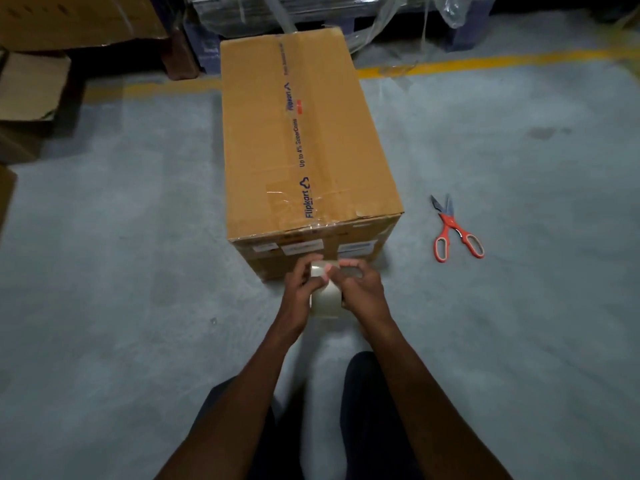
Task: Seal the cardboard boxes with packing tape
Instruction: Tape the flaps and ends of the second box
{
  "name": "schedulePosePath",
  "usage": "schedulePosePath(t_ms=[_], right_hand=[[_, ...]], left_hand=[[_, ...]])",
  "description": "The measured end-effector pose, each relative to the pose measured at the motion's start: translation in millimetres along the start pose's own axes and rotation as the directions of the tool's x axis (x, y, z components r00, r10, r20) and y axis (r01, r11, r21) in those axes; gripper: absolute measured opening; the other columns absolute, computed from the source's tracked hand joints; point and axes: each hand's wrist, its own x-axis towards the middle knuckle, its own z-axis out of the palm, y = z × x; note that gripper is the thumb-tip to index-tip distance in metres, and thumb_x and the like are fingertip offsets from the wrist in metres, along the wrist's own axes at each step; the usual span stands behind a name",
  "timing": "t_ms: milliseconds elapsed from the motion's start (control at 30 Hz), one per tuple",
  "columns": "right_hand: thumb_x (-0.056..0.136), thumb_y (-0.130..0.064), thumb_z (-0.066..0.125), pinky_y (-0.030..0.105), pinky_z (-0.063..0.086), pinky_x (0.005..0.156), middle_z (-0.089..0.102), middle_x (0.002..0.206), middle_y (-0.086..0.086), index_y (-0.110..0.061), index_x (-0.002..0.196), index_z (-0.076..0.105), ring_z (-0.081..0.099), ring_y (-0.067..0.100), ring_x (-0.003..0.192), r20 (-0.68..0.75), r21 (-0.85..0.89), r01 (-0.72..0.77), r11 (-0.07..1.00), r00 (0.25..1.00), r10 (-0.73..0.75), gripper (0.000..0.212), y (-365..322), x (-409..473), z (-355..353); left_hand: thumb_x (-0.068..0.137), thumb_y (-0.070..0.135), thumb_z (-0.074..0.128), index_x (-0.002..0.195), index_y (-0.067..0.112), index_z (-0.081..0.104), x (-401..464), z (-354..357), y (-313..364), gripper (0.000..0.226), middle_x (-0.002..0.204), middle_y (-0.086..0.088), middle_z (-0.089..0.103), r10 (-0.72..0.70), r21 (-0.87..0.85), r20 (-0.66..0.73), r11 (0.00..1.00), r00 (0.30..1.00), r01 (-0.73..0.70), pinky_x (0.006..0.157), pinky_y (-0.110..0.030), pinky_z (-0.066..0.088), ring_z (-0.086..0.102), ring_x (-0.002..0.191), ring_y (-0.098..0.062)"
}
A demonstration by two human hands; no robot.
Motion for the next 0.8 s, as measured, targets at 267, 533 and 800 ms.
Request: schedulePosePath(t_ms=[267, 533, 800], right_hand=[[0.091, -0.075, 0.048, 0.042, 0.062, 0.08, 0.077, 0.08, 0.009, -0.013, 0.085, 0.078, 0.075, 0.03, 0.083, -0.099, -0.129, -0.046, 0.991, 0.995, 0.033, 0.069, -2.2, 69.5, -78.3], [0.094, -0.041, 0.051, 0.049, 0.039, 0.105, 0.051, 0.135, 0.035, 0.01, 0.132, 0.052, 0.046, 0.049, 0.128, -0.391, -0.708, -0.185, 0.681, 0.906, -0.161, 0.063, 85.4, 188.2, -192.2], [0.096, -0.038, 0.064, 0.055, 0.042, 0.101, 0.045, 0.137, 0.03, 0.006, 0.137, 0.046, 0.04, 0.046, 0.129, -0.424, -0.771, -0.231, 0.594, 0.882, -0.206, 0.063, 90.5, 209.0, -193.3]], left_hand=[[0.102, 0.016, 0.054, 0.125, 0.009, 0.055, 3.1, 7.6, -16.4, 0.024, 0.107, -0.012, 0.06, -0.103, -0.018, -0.064, 0.995, 0.993, 0.102, 0.051, -0.018, 0.051, 0.065, 0.066, 0.001], [0.088, 0.037, 0.058, 0.112, 0.029, 0.06, 9.5, 7.0, -3.4, 0.026, 0.103, -0.005, 0.064, -0.135, 0.003, -0.002, 0.991, 0.991, 0.135, 0.064, -0.028, 0.047, 0.062, 0.081, -0.014], [0.084, 0.041, 0.053, 0.119, 0.036, 0.065, 9.7, 2.0, -8.1, 0.037, 0.117, 0.0, 0.066, -0.152, 0.014, 0.02, 0.988, 0.988, 0.151, 0.066, -0.028, 0.054, 0.064, 0.096, -0.024]])
